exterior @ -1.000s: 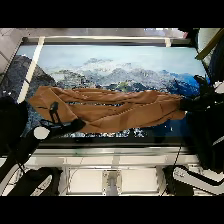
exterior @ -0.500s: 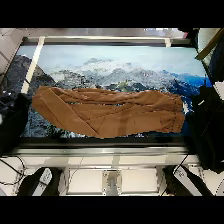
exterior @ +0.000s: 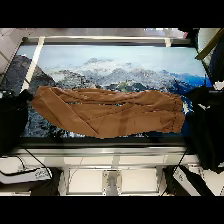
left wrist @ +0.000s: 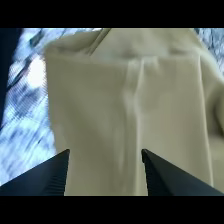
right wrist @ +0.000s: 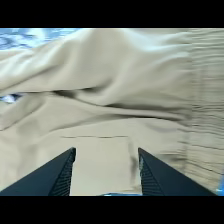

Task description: Fold the clothes and pants, and hang the long-sleeved shirts on hangers.

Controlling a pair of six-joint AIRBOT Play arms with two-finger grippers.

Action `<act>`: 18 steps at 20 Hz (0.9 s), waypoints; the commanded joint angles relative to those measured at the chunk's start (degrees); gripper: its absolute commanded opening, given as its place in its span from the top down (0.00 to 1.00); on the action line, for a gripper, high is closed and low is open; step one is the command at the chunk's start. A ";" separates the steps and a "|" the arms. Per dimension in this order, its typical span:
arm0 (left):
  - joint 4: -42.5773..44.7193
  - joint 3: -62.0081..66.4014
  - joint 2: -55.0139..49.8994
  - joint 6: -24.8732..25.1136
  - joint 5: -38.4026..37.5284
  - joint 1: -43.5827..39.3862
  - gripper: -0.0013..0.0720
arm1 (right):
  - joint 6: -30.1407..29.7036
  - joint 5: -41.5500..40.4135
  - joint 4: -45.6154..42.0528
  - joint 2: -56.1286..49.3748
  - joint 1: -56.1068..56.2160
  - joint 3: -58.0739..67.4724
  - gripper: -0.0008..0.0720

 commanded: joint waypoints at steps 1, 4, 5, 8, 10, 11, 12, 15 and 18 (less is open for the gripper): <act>0.20 6.93 -8.61 -0.59 3.32 -2.43 0.30 | 4.11 -0.33 0.61 0.09 3.74 0.07 0.38; 0.22 10.40 -13.68 -0.57 3.56 -3.85 0.30 | 5.53 -0.72 0.57 0.09 5.42 0.07 0.38; 0.22 10.67 -14.99 -0.57 3.58 -4.31 0.30 | 5.53 -0.83 0.55 0.09 5.75 0.07 0.38; 0.46 10.71 -17.57 0.26 4.09 -5.14 0.33 | 5.55 -0.83 0.48 0.09 5.86 0.07 0.38; 0.46 10.75 -18.03 0.24 4.68 -5.20 0.38 | 5.53 -0.83 0.35 0.09 5.86 0.07 0.38; 0.46 10.78 -18.03 0.26 4.59 -5.18 0.51 | 5.53 -0.83 0.20 0.09 5.86 0.07 0.38; 0.46 10.78 -18.01 0.26 4.15 -5.03 0.64 | 5.51 -0.83 0.07 0.09 5.86 0.07 0.38; 0.66 10.88 -17.44 2.47 1.88 -4.94 0.97 | 5.51 -0.81 -0.92 0.09 5.86 0.07 0.38; 0.70 10.88 -14.80 2.69 1.51 -4.61 0.97 | 5.51 -0.70 -2.97 0.09 5.86 0.07 0.38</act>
